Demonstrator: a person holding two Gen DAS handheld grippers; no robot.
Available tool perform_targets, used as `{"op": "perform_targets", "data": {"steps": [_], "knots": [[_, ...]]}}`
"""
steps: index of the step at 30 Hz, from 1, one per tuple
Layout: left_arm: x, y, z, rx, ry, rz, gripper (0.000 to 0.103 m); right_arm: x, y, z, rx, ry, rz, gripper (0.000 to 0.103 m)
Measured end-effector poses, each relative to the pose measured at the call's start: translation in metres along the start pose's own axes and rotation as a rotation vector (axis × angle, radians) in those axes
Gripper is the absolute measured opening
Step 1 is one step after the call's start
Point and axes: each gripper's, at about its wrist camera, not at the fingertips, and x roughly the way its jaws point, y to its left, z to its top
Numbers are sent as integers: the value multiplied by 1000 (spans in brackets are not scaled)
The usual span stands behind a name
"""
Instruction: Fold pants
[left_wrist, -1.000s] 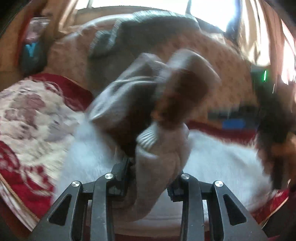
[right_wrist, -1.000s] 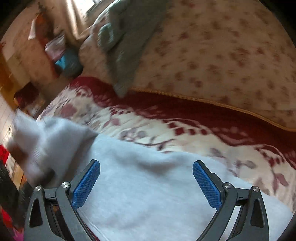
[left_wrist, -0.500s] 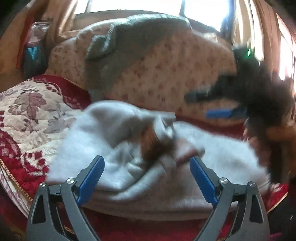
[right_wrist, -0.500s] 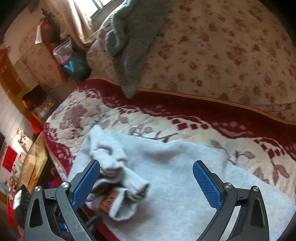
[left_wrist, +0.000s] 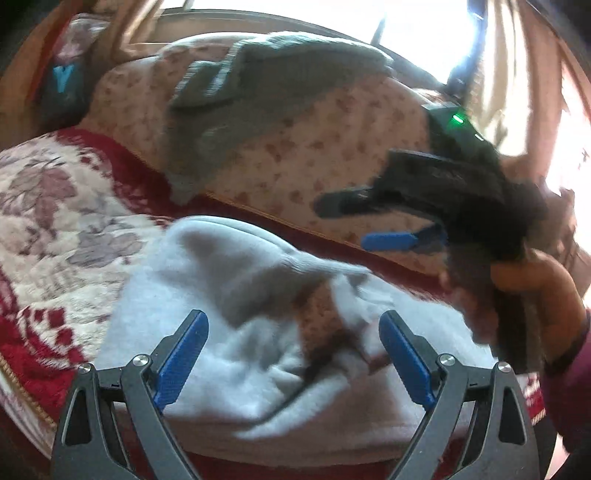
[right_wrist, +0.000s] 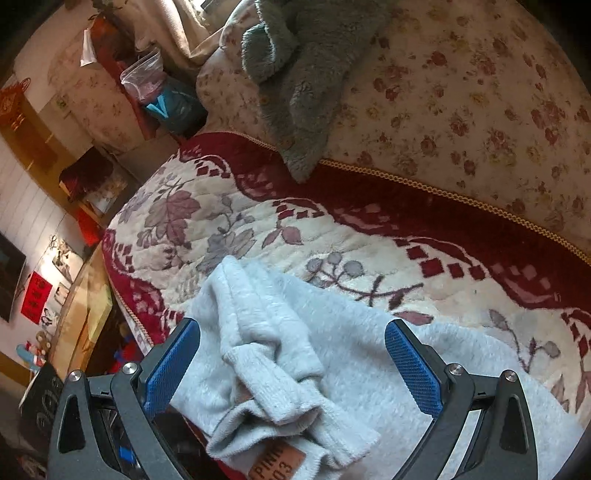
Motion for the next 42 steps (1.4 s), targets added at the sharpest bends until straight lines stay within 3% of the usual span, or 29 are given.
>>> {"op": "perform_targets", "data": {"steps": [6,8,9,10,13,19,27,32,36,38,40,42], "knots": [[26,-10,2,44,25,-1,92,0,-11,-4,18,13,6,102],[37,-7,5,30,47,-16,58,-1,-11,-4,14,10,16,102],[44,-6,6,20,73,-28,26,-2,-11,-4,12,10,18,102],[48,-5,6,4,89,-41,20,-2,-11,-4,9,10,21,102],[40,-13,4,31,73,-51,17,-3,-6,-4,-13,13,32,102],[4,-43,-5,92,11,-78,17,2,17,-2,-106,32,37,102],[25,-56,-26,88,50,-69,17,42,36,8,-233,105,-61,102],[41,-54,-37,68,66,-82,17,84,21,4,-374,144,-280,101],[51,-56,-44,81,65,-74,20,106,-10,-3,-312,155,-221,103],[50,-55,-43,75,63,-74,26,104,-23,-4,-224,158,-156,103],[46,-54,-42,64,72,-83,53,97,-27,-4,-187,153,-123,103],[39,-56,-40,63,69,-80,72,83,-24,-7,-181,143,-110,103]]}}
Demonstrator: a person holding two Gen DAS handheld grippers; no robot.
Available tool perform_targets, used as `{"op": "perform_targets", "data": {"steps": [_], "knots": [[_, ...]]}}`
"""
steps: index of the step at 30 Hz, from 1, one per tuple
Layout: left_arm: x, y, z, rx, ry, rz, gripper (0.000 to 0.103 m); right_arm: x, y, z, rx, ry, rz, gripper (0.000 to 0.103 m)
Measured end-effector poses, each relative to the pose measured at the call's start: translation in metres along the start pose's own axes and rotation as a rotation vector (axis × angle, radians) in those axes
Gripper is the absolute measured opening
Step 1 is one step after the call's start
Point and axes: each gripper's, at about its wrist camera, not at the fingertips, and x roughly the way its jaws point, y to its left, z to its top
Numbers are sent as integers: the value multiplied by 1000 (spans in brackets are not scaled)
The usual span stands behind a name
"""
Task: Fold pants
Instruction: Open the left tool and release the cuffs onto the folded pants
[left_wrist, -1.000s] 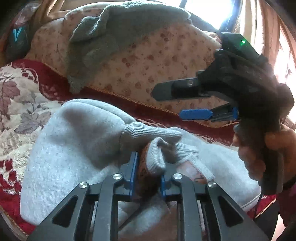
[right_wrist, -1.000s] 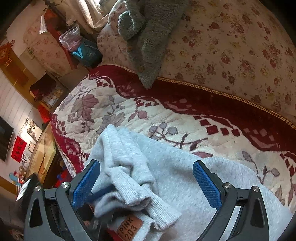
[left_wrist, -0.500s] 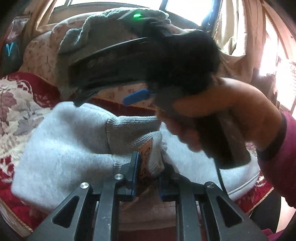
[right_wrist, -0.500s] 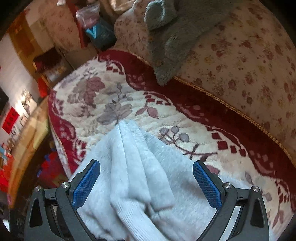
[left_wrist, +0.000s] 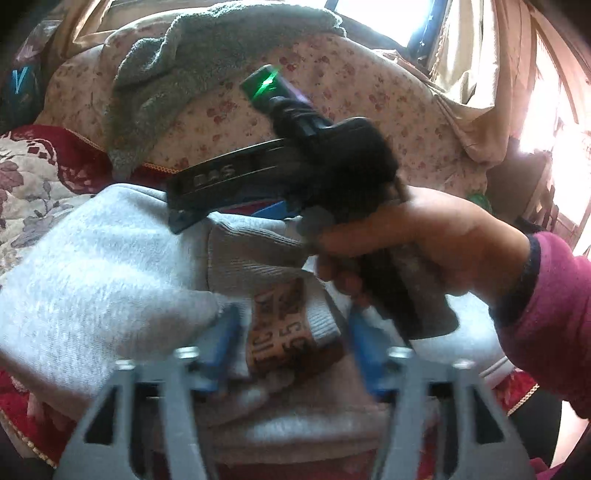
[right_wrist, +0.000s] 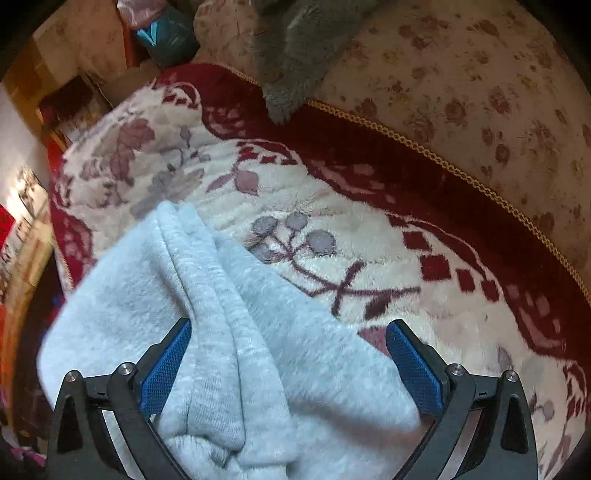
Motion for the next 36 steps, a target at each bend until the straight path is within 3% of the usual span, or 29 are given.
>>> {"op": "perform_targets", "data": {"steps": [4,13,17,30,36], "knots": [[-17,-8,2,20,-32,55,87,-34,4,-15,9,-42,6,103],[-11,-9,17,-20,16,188,87,-101,-32,-67,119,-115,-36,103],[-5,-14,22,-26,32,205,87,-130,-54,-98,180,-144,-63,103],[14,-62,36,47,54,161,90,-199,-82,-179,285,-198,-80,103],[33,-82,43,62,92,96,92,-232,-94,-227,352,-218,-77,103]]}}
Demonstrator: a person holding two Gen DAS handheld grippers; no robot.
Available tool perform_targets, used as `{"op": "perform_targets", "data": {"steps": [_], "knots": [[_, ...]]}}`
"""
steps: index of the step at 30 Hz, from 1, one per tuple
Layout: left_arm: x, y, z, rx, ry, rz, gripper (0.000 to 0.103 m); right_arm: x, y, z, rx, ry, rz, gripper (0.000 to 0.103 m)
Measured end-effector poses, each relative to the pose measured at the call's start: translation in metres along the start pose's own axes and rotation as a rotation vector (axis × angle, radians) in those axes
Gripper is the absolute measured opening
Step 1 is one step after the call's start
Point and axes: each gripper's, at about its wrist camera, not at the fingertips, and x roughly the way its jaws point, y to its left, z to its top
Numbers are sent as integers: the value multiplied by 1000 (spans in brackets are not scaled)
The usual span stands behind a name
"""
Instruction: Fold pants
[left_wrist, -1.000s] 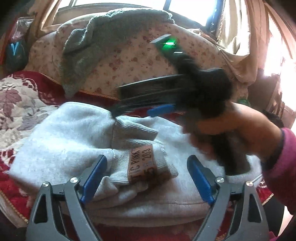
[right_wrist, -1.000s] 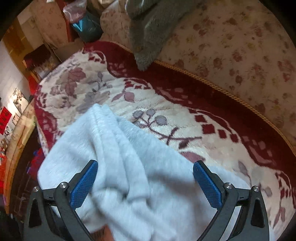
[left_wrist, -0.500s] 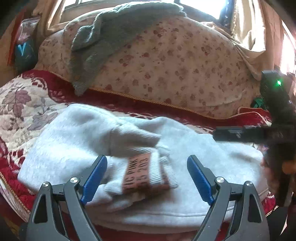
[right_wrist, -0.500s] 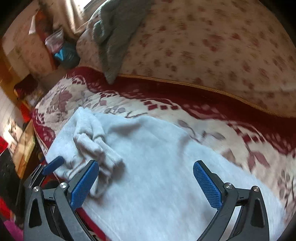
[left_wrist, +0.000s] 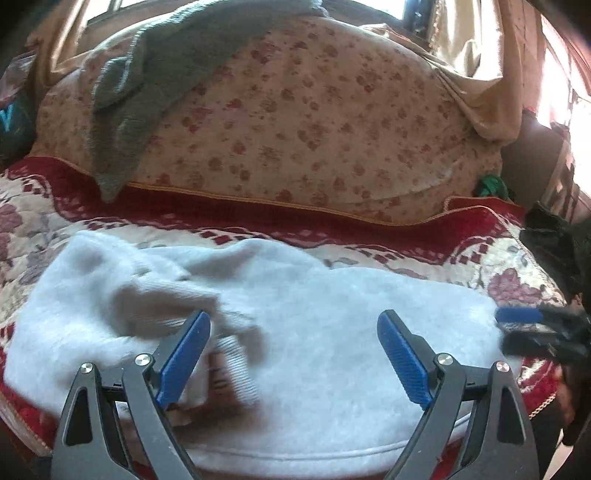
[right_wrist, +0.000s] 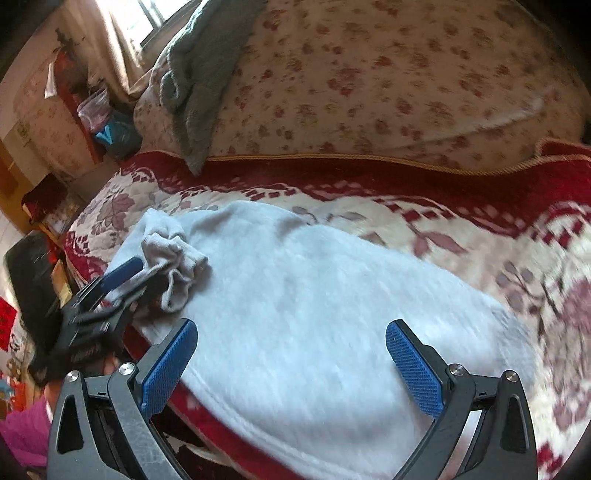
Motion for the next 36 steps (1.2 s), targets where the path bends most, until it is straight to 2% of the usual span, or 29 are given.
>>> {"op": "perform_targets", "data": {"steps": [4,7,13,16,20,24,26,32,36], "knots": [[19,-16,12,11,51,-87,94,-30,-13,-25,47,-3,73,103],[34,-28,20,20,69,-124,94,-48,-18,-51,66,13,124,103],[68,-51,29,68,161,-233,94,-41,-31,-102,164,72,224,103],[83,-67,35,114,190,-278,94,-23,-54,-117,273,44,234,103],[101,-83,42,143,249,-365,94,-6,-83,-120,381,-44,238,103],[122,-99,48,183,285,-405,94,12,-99,-122,450,-63,257,103],[130,-107,49,208,309,-430,95,15,-102,-125,452,-74,267,103],[159,-140,48,340,445,-534,95,19,-92,-118,384,-133,271,103],[172,-158,43,413,505,-569,95,23,-97,-115,390,-172,286,103]]}}
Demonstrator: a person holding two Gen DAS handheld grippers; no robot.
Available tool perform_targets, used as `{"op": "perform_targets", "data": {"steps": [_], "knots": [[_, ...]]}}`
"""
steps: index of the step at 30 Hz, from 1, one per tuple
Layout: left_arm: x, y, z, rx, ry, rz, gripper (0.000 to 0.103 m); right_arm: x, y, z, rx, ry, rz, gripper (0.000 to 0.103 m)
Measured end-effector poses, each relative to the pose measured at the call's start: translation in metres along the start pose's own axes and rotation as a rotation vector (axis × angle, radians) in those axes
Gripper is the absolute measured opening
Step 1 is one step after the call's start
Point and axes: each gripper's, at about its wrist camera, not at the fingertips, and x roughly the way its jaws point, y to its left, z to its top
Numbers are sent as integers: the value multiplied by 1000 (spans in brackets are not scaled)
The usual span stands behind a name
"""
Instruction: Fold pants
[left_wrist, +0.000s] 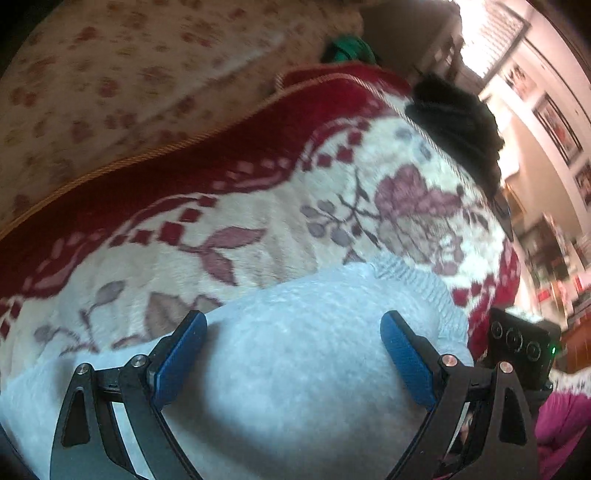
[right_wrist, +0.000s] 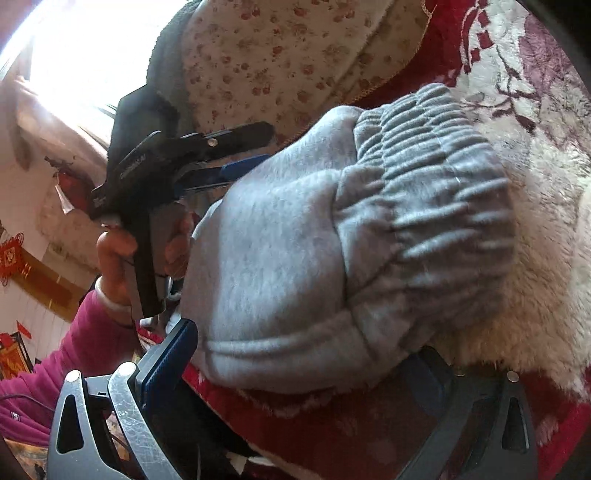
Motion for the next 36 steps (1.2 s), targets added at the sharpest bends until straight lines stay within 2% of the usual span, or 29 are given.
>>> {"op": "perform_targets", "data": {"steps": [7,11,16,17,18,19,20,23,25,27,33,36], "knots": [[33,4,15,27,107,-57,95,-9,-10,1,47,-17,45,103],[47,10,19,21,163,-84,96,-10,-10,1,51,-19,40,103],[58,15,18,28,177,-124,96,-11,-4,-2,24,-28,47,101],[60,15,17,28,174,-122,94,-8,-4,1,25,-33,46,100],[62,15,16,36,175,-116,84,-8,-5,1,25,-36,47,99],[64,13,14,54,168,-97,78,-7,-6,3,27,-40,43,92],[64,12,12,65,154,-84,76,-4,-6,5,34,-43,46,78],[57,15,10,58,122,-92,56,-5,-11,10,88,-65,96,60],[50,17,9,46,104,-115,38,-6,-6,12,70,-72,91,56],[42,17,7,41,79,-116,30,-8,2,14,52,-74,85,55],[22,15,6,21,25,-125,25,-17,28,27,-30,-87,89,55],[8,14,7,6,-14,-127,25,-20,42,32,-78,-93,90,51]]}}
